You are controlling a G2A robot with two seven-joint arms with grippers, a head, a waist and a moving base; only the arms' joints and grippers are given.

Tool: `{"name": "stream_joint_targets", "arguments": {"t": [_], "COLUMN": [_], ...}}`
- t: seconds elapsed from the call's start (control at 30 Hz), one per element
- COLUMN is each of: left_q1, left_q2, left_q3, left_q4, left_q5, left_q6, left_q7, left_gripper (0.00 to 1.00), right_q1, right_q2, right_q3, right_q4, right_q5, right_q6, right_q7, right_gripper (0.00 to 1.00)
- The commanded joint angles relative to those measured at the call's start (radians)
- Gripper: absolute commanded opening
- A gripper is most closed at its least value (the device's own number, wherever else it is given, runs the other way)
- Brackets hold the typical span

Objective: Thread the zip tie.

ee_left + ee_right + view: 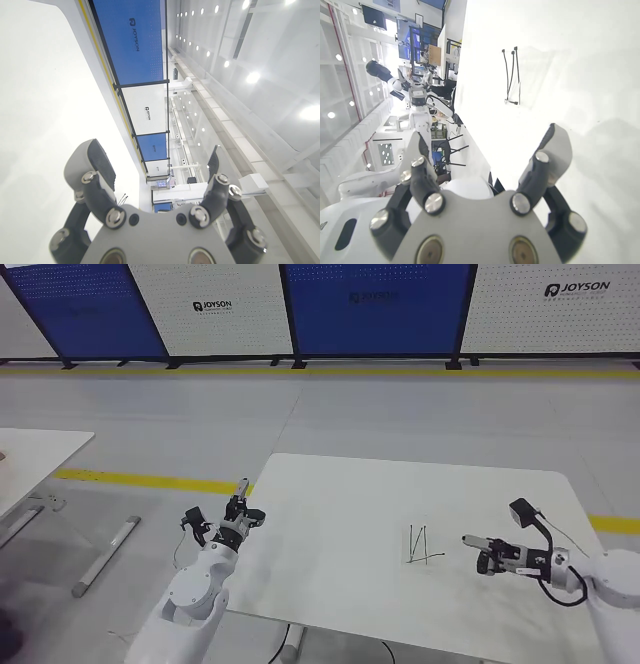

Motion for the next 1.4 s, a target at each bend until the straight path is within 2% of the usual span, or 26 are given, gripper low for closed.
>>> {"name": "stream_joint_targets", "arguments": {"t": [0.0, 0.13, 0.23, 0.63, 0.73, 0.93, 1.13, 1.2, 1.23, 1.27, 1.37], "left_q1": [0.000, 0.000, 0.000, 0.000, 0.000, 0.000, 0.000, 0.000, 0.000, 0.000, 0.000], "left_q2": [0.000, 0.000, 0.000, 0.000, 0.000, 0.000, 0.000, 0.000, 0.000, 0.000, 0.000], "left_q3": [0.000, 0.000, 0.000, 0.000, 0.000, 0.000, 0.000, 0.000, 0.000, 0.000, 0.000], "left_q4": [0.000, 0.000, 0.000, 0.000, 0.000, 0.000, 0.000, 0.000, 0.000, 0.000, 0.000], "left_q5": [0.000, 0.000, 0.000, 0.000, 0.000, 0.000, 0.000, 0.000, 0.000, 0.000, 0.000], "left_q6": [0.000, 0.000, 0.000, 0.000, 0.000, 0.000, 0.000, 0.000, 0.000, 0.000, 0.000], "left_q7": [0.000, 0.000, 0.000, 0.000, 0.000, 0.000, 0.000, 0.000, 0.000, 0.000, 0.000], "left_gripper": [1.00, 1.00, 1.00, 1.00, 1.00, 1.00, 1.00, 1.00, 1.00, 1.00, 1.00], "right_q1": [0.044, 0.114, 0.181, 0.181, 0.176, 0.222, 0.260, 0.269, 0.272, 0.274, 0.278], "right_q2": [-0.006, -0.020, -0.037, -0.037, -0.046, -0.060, -0.072, -0.074, -0.075, -0.076, -0.077], "right_q3": [-0.036, -0.118, -0.195, -0.195, -0.230, -0.282, -0.315, -0.323, -0.327, -0.329, -0.335], "right_q4": [0.044, 0.107, 0.180, 0.180, 0.159, 0.221, 0.295, 0.307, 0.316, 0.322, 0.338], "right_q5": [-0.003, -0.019, -0.048, -0.048, -0.048, -0.042, -0.025, -0.023, -0.020, -0.020, -0.016], "right_q6": [0.008, 0.026, 0.073, 0.073, 0.056, 0.058, 0.031, 0.025, 0.022, 0.019, 0.009], "right_q7": [0.001, 0.013, 0.018, 0.018, -0.013, -0.028, -0.034, -0.033, -0.034, -0.034, -0.033], "right_gripper": [1.00, 1.00, 1.00, 1.00, 1.00, 1.00, 1.00, 0.82, 0.84, 0.72, 0.65]}}
